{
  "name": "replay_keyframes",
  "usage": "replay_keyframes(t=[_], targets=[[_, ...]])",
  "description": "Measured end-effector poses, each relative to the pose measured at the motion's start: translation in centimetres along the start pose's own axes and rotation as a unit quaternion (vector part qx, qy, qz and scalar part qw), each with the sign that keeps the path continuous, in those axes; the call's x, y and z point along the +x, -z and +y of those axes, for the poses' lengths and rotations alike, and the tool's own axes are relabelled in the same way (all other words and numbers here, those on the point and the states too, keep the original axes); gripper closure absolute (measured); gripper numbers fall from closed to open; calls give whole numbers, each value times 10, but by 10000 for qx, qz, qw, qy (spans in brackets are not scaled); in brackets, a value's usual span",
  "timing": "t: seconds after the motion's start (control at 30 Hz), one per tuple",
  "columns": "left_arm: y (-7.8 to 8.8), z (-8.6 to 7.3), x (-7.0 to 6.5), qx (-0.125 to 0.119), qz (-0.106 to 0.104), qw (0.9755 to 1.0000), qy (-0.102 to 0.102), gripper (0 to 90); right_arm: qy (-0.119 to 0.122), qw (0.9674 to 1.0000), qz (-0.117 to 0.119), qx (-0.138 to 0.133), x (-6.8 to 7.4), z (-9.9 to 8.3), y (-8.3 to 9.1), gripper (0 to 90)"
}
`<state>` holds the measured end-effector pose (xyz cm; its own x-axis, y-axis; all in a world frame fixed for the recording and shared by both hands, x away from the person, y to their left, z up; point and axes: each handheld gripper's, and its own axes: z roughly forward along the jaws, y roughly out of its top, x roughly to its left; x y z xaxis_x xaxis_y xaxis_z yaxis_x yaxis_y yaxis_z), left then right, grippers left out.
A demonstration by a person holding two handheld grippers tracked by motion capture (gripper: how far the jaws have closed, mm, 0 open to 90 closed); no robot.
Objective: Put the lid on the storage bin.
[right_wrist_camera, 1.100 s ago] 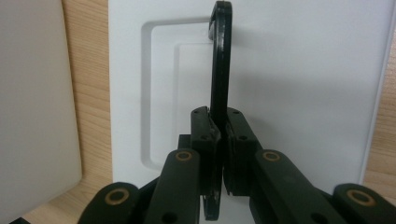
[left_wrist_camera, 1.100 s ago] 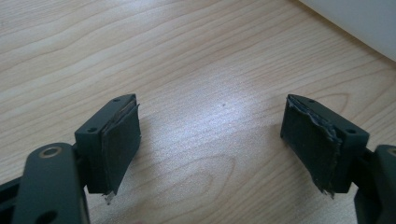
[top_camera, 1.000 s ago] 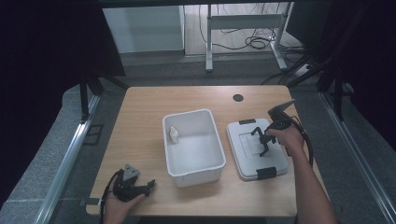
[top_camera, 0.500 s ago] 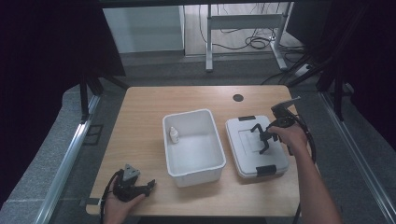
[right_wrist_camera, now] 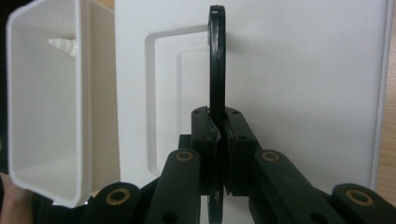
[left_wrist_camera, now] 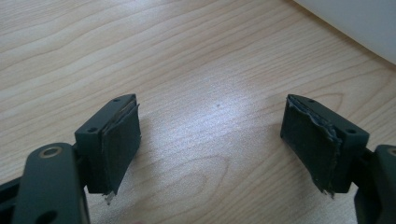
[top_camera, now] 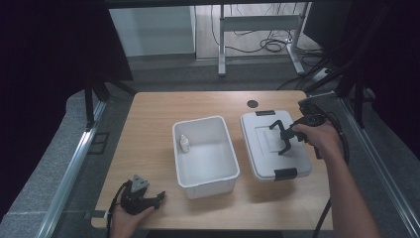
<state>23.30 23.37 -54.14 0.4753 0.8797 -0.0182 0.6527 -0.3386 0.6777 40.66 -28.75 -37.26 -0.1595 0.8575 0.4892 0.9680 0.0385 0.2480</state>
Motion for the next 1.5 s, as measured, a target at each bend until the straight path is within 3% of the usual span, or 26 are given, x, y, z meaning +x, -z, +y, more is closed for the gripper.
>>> replay_keyframes(t=[0.4,0.8,1.5], targets=[[-1,1,-2,0,-67,10000,-10,199,120,9998,97,-124,28,-2,23,850],[-2,2,-5,-1,-137,9999,-91,199,224,9994,130,-221,67,-3,35,849],[-3,3,-6,30,-123,9998,-169,199,322,9993,180,8,115,1,5,849]])
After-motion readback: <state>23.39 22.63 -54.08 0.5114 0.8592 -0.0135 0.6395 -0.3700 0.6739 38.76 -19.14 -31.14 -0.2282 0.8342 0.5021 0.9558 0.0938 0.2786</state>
